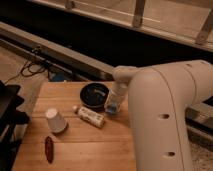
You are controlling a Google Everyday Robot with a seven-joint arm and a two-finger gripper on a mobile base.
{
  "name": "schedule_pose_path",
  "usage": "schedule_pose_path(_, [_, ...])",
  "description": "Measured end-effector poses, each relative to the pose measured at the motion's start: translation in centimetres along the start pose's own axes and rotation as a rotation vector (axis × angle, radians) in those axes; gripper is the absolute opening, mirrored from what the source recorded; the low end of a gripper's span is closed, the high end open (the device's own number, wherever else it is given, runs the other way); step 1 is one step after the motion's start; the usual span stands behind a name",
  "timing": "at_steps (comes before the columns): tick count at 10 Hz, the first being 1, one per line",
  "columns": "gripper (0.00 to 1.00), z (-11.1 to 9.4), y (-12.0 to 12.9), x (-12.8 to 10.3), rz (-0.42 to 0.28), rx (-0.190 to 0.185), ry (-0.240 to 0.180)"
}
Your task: Wipe the white sponge on the table
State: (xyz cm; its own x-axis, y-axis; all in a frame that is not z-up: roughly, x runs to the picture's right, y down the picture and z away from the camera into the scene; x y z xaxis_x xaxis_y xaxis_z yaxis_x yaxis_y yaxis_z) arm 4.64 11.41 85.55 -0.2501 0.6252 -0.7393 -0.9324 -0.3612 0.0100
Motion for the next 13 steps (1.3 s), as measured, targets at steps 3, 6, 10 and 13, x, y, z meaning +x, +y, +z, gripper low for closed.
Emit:
schedule_pose_path(3, [0.17,0.3,-0.4,-1.3,0.041,0.005,-0.009])
schedule_pose_path(6, [0.17,0.3,-3.2,-5.7,0.133,-0.009,-0.037])
schedule_pose_path(10, [0.17,0.0,-6.9,-7.9,0.244,-0.002,-0.073])
schedule_pose_path(13, [0.17,-0.1,-9.9,-5.9,0.309,0.017,-0.070])
